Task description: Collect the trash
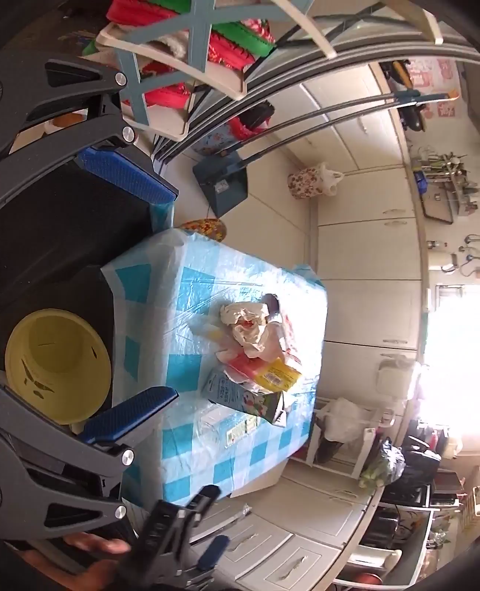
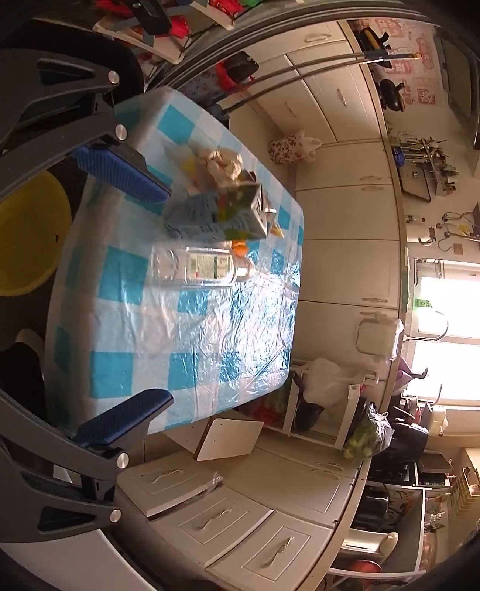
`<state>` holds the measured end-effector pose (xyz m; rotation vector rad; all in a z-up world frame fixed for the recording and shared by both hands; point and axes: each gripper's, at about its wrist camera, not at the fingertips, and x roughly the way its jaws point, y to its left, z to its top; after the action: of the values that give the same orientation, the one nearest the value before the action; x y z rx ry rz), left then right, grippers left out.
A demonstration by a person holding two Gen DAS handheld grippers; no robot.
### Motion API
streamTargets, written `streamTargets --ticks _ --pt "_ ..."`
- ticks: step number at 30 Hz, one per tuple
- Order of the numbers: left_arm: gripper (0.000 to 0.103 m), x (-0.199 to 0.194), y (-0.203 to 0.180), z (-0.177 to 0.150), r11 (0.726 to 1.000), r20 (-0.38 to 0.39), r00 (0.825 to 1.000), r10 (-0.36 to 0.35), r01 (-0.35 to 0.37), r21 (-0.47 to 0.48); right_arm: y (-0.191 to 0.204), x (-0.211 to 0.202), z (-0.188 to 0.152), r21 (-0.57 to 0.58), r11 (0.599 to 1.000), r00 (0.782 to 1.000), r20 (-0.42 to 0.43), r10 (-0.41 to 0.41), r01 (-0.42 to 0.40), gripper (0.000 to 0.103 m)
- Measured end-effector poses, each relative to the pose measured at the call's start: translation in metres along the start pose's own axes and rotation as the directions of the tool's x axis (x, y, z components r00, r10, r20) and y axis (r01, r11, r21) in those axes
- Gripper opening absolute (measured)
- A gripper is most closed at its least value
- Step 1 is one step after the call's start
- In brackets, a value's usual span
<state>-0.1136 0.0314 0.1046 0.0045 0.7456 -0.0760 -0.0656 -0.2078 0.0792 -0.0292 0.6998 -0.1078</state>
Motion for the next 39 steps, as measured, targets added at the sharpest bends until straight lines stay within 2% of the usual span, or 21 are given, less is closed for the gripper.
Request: streamTargets --ticks 14,28,39 --pt "0.096 -0.078 0.022 -0.021 0.999 0.133 0.991 -0.014 0.02 -0.042 0.039 -0.089 -0.021 -0.039 0.999 0.996 0.086 0.015 -0.011 0.097" --pt "0.096 -0.114 0.021 -0.027 1.0 0.203 0.979 -0.005 0.01 -0.023 0.047 -0.124 -0.024 -0.061 0.998 0.988 0.155 0.018 -0.009 0.097" --pt "0.096 -0.117 0.015 -0.027 1.0 0.207 0.978 0.001 0.004 -0.023 0.041 -0.131 -0.022 -0.061 0.997 0.987 0.155 0.045 -0.035 0.097"
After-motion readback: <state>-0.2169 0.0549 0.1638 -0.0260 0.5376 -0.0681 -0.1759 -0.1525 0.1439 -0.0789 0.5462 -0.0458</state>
